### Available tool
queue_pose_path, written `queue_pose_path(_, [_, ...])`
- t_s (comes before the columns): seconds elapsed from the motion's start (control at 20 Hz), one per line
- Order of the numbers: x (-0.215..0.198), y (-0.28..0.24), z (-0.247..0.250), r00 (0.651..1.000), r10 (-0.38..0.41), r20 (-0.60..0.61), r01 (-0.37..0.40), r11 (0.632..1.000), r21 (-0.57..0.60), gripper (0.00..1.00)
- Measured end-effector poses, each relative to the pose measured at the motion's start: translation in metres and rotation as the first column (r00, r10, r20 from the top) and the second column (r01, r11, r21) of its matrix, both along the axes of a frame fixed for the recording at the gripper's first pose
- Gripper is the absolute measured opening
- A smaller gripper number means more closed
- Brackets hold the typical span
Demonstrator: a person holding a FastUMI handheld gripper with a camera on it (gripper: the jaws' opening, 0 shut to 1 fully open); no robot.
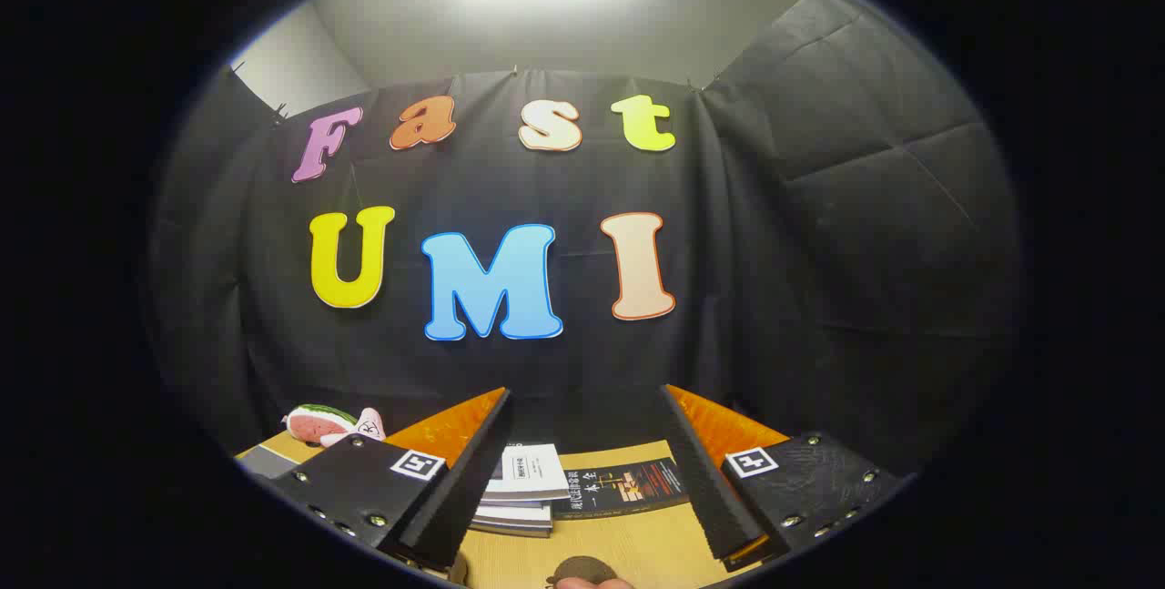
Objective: Open the storage box then place both shoes into the box .Put the left shoe in first, then the right shoe, with the right side of both shoes facing outward in a uniform manner.
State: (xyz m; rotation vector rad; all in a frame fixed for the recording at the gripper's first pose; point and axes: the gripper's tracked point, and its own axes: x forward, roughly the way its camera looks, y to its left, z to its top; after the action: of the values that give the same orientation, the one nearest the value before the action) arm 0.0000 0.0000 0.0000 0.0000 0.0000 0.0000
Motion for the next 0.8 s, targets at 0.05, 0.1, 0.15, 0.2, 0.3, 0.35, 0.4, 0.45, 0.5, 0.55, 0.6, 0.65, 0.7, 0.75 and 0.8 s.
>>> queue_pose_path(0.05, [0.0, 0.0, -0.001, 1.0, 0.003, -0.003, -0.003, 1.0, 0.002, 0.96])
queue_pose_path(0.1, [0.0, 0.0, -0.002, 1.0, 0.007, -0.006, -0.007, 1.0, 0.005, 0.96])
queue_pose_path(0.15, [0.0, 0.0, -0.003, 1.0, 0.012, -0.007, -0.012, 1.0, 0.008, 0.96])
queue_pose_path(0.2, [0.0, 0.0, -0.004, 1.0, 0.014, -0.009, -0.014, 1.0, 0.008, 0.97])
queue_pose_path(0.3, [0.0, 0.001, -0.008, 1.0, 0.024, -0.017, -0.024, 1.0, 0.01, 0.96])
queue_pose_path(0.35, [0.001, 0.002, -0.011, 0.999, 0.026, -0.024, -0.026, 1.0, 0.011, 0.96])
queue_pose_path(0.4, [0.002, 0.003, -0.012, 0.999, 0.029, -0.029, -0.029, 0.999, 0.014, 0.96])
queue_pose_path(0.45, [0.002, 0.004, -0.013, 0.999, 0.033, -0.032, -0.033, 0.999, 0.018, 0.97])
queue_pose_path(0.5, [0.002, 0.005, -0.015, 0.999, 0.035, -0.036, -0.035, 0.999, 0.018, 0.96])
queue_pose_path(0.55, [0.003, 0.006, -0.016, 0.999, 0.04, -0.038, -0.039, 0.999, 0.017, 0.96])
queue_pose_path(0.6, [0.003, 0.008, -0.015, 0.998, 0.044, -0.037, -0.044, 0.999, 0.016, 0.96])
queue_pose_path(0.65, [0.003, 0.01, -0.015, 0.998, 0.052, -0.036, -0.051, 0.999, 0.016, 0.96])
queue_pose_path(0.7, [0.004, 0.013, -0.016, 0.997, 0.066, -0.038, -0.065, 0.998, 0.019, 0.96])
queue_pose_path(0.75, [0.004, 0.019, -0.019, 0.995, 0.086, -0.047, -0.085, 0.996, 0.026, 0.96])
queue_pose_path(0.8, [0.005, 0.025, -0.023, 0.992, 0.111, -0.06, -0.109, 0.993, 0.039, 0.97])
